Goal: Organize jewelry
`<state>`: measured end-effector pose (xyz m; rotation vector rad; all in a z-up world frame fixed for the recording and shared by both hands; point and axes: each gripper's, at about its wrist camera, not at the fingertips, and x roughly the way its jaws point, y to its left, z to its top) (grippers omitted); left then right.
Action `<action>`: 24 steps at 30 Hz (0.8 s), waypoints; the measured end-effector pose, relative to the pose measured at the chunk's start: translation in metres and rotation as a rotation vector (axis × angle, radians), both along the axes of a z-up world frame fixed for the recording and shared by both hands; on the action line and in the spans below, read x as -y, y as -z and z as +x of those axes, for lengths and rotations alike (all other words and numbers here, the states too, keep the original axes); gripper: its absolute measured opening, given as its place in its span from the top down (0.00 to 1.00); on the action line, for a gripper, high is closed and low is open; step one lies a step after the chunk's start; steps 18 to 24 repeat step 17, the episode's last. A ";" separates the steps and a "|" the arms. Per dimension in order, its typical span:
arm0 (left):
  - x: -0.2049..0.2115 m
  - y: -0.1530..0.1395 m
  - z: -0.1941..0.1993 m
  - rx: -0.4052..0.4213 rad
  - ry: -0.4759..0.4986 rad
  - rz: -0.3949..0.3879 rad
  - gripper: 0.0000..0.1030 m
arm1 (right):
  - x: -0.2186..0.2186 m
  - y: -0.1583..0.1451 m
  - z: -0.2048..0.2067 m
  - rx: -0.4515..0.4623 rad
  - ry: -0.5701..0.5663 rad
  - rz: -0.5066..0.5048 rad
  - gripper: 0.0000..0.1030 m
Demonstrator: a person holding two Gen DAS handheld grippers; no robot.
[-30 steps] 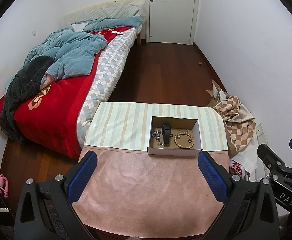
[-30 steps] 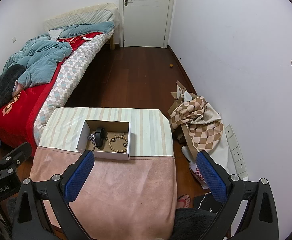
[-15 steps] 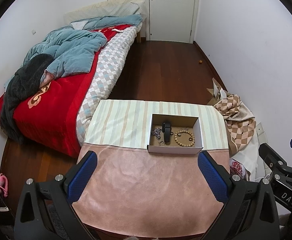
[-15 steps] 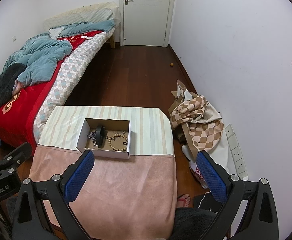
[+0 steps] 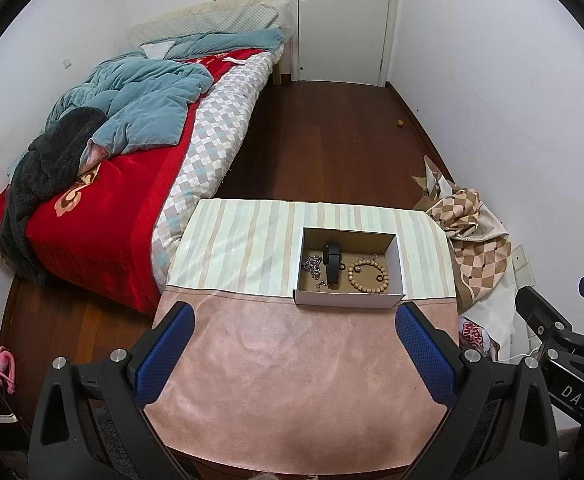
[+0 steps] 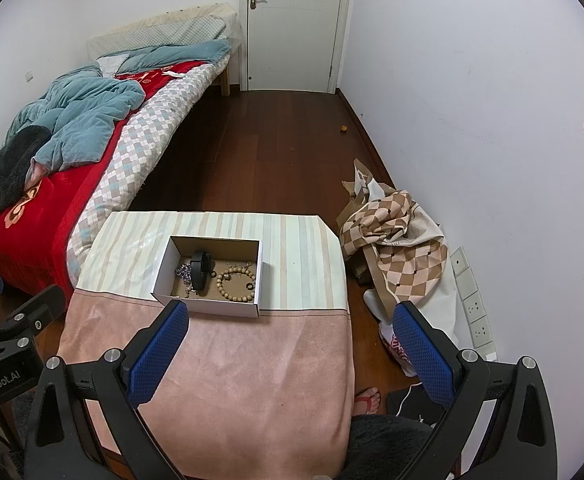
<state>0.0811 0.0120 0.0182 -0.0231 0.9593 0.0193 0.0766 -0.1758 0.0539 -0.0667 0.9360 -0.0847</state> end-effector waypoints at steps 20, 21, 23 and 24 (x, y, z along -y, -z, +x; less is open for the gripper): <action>-0.002 0.000 -0.003 0.005 0.004 -0.010 0.00 | 0.000 0.005 -0.003 -0.005 -0.002 0.001 0.00; -0.002 0.000 -0.003 0.005 0.004 -0.010 0.00 | 0.000 0.005 -0.003 -0.005 -0.002 0.001 0.00; -0.002 0.000 -0.003 0.005 0.004 -0.010 0.00 | 0.000 0.005 -0.003 -0.005 -0.002 0.001 0.00; -0.002 0.000 -0.003 0.005 0.004 -0.010 0.00 | 0.000 0.005 -0.003 -0.005 -0.002 0.001 0.00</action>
